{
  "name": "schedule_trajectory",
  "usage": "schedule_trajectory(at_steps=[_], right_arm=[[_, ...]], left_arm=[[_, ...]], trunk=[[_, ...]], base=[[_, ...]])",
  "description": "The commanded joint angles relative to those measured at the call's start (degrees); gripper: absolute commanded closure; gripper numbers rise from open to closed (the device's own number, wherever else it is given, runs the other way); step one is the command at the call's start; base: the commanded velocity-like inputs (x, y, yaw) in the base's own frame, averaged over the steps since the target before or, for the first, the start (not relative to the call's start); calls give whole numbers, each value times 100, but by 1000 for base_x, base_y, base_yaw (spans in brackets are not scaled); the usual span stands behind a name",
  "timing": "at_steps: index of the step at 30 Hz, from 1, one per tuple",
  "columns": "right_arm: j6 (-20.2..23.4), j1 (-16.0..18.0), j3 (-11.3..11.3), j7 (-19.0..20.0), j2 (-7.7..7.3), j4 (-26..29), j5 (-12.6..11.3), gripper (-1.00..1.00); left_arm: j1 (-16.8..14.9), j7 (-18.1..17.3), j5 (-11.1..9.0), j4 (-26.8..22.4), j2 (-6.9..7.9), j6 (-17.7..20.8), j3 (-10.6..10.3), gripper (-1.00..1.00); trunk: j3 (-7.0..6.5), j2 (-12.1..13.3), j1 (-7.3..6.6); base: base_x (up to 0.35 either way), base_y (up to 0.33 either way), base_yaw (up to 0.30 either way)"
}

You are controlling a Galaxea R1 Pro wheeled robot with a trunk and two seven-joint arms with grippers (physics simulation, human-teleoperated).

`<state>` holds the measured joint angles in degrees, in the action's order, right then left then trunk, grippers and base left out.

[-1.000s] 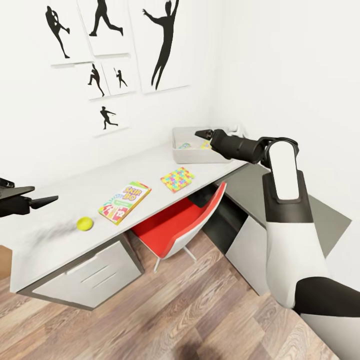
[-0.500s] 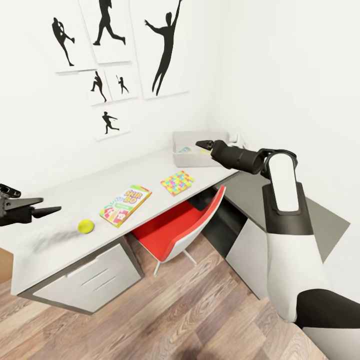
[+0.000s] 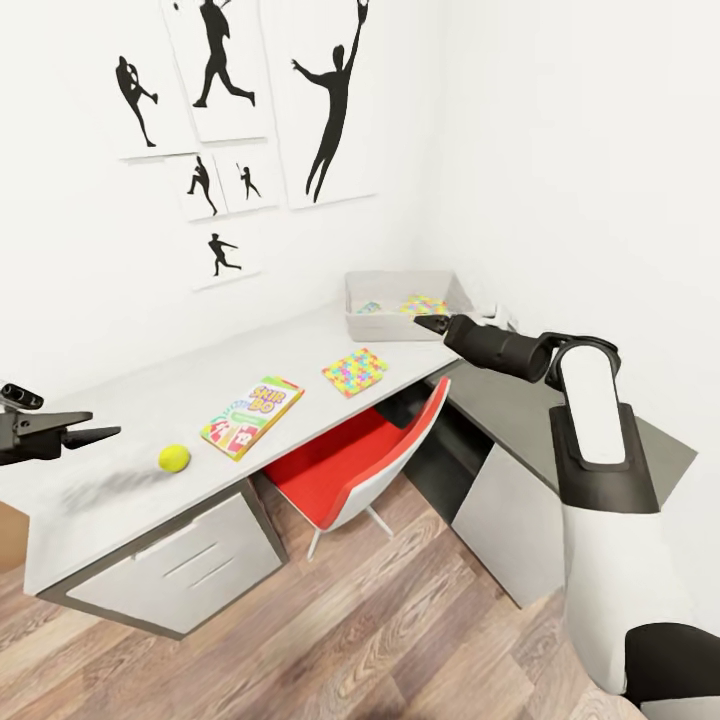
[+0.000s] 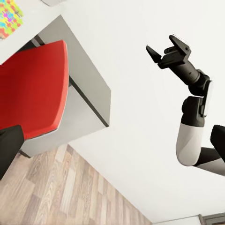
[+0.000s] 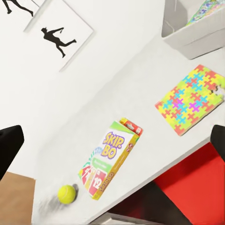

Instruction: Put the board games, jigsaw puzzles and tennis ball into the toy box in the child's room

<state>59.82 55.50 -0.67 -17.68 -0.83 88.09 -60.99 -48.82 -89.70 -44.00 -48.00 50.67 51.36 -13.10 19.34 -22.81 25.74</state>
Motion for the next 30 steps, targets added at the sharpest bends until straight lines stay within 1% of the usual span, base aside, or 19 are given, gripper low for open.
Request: schedule_trajectory(at_steps=[1,3,8,13,19,24,30], right_arm=[[18,-89,-6,-55,-50,18,-111,-100],[18,-211,-9,-49,-117,29,-172,-100],[18,-328,-6,-44,-177,39,-221,-100],[18,-407,-1,-37,-188,41,-232,-100],[18,-585,4,-34,-188,42,-236,-100],[18,-640,0,-33,-189,42,-235,-100],[18,-658,11,-33,-186,42,-237,-100]], left_arm=[[26,-30,-13,31,7,24,-33,-100],[74,-30,-8,55,6,-5,-34,-100],[122,-30,-9,74,-1,-35,-34,-100],[137,-30,-8,80,-16,-76,-34,-100],[143,-30,-3,94,-51,-169,-39,-100],[151,-30,2,100,-62,-211,-42,-100],[216,-30,4,179,-70,-372,-43,-100]], trunk=[[1,-11,4],[-18,-11,4],[-66,-11,4],[-114,-11,4],[-171,-11,4],[-219,-11,4],[-276,-11,4]], base=[[0,0,0],[0,0,0],[0,0,0],[0,0,0],[0,0,0],[0,0,3],[0,0,66]])
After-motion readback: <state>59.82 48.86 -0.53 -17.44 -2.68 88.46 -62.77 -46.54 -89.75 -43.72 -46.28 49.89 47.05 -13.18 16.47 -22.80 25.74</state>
